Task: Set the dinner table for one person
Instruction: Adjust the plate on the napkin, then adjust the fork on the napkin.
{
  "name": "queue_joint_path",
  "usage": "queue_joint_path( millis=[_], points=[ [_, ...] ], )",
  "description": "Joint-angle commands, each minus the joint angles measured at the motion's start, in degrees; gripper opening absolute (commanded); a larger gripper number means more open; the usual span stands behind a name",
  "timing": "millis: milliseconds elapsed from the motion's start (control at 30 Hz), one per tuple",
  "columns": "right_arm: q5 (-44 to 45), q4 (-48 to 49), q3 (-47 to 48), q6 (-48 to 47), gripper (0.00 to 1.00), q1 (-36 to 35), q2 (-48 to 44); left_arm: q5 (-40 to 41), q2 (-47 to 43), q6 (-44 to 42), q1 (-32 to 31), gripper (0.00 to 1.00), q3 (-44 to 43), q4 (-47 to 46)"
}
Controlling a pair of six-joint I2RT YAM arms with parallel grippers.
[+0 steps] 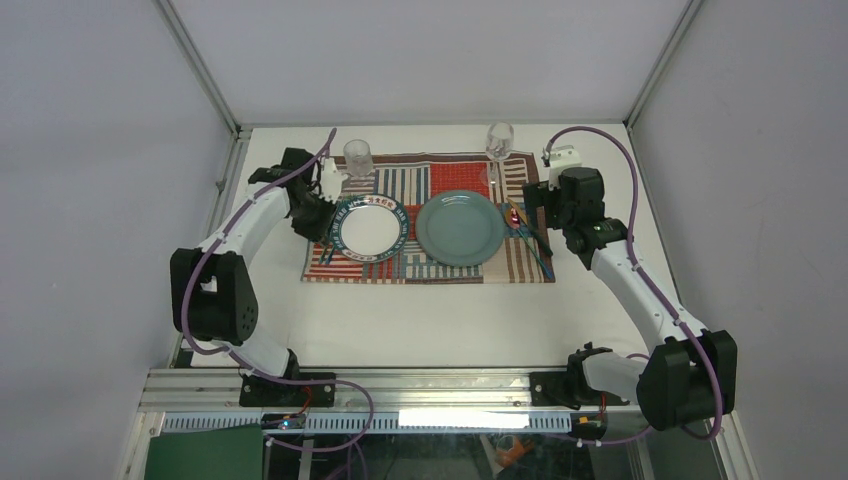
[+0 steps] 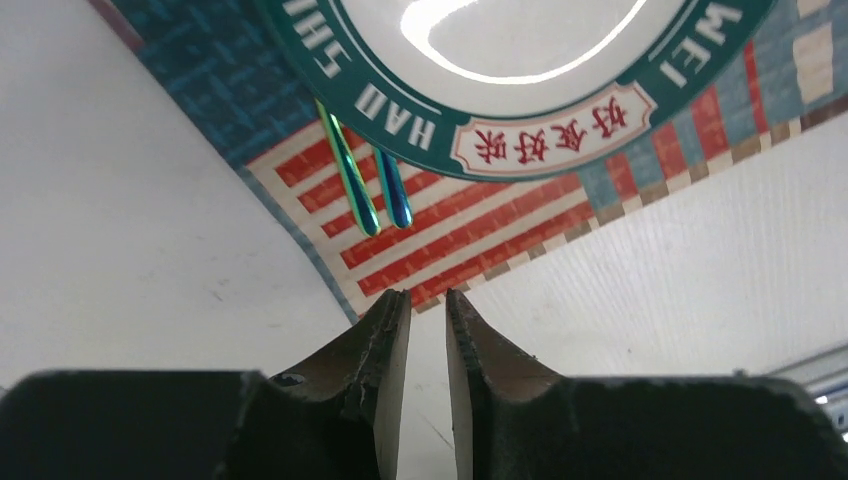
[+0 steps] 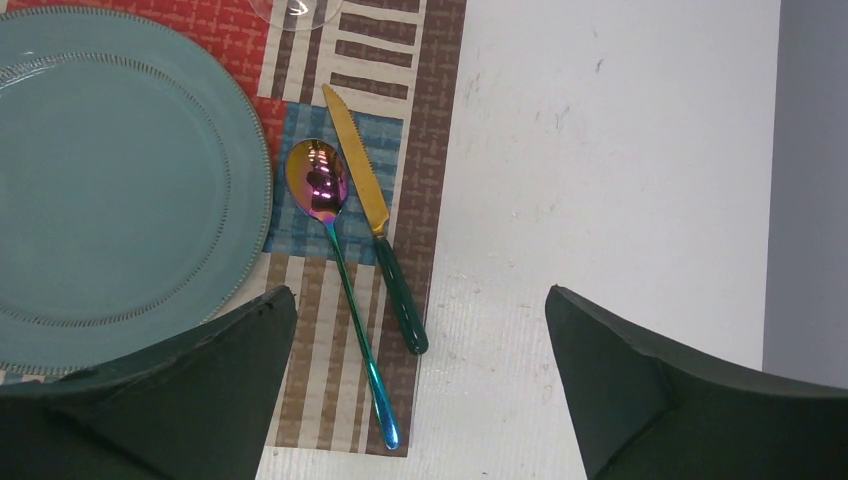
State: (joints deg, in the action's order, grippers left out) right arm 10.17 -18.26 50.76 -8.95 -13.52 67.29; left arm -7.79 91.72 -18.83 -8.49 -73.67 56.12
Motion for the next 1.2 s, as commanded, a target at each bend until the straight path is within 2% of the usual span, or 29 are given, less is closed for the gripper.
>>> queue_joint_path(
  millis=[0,333,500,567,667,700,833,1167],
  points=[
    [-0.4,1.5,1.1,-0.3,1.00,0.4,-0.1,-5.6,-1.6,-5.1,2.1,0.22,2.3,-1.9],
    [-0.6,1.3,1.3,-0.2,1.00,0.4,0.5,-6.7,5.4,-7.3,7.9,0.22,4.3,-5.3],
    [-0.4,1.2,1.2,-0.3,1.00,0.4,0.6,-8.2,7.7,-7.6,8.4,0.23,4.5,-6.9],
    [-0.4,1.2,1.2,-0.3,1.00,0.4,0.6,-8.0,7.4,-7.5,8.4,0.29,4.9,-8.1],
    [-0.6,1.2,1.1,-0.4,1.00,0.4,0.7,-6.5,5.1,-7.8,8.5,0.55,7.7,-12.2],
    [-0.5,1.1,1.2,-0.4,1.00,0.4,0.8,-6.3,4.4,-8.0,8.5,0.59,8.7,-13.0],
    [-0.7,1.1,1.1,-0.4,1.00,0.4,0.9,-5.9,3.5,-8.0,8.7,0.64,10.7,-14.8],
    [-1.1,0.7,1.4,-0.1,1.00,0.4,1.1,-2.9,5.2,-7.4,8.8,0.60,11.7,-19.1]
  ],
)
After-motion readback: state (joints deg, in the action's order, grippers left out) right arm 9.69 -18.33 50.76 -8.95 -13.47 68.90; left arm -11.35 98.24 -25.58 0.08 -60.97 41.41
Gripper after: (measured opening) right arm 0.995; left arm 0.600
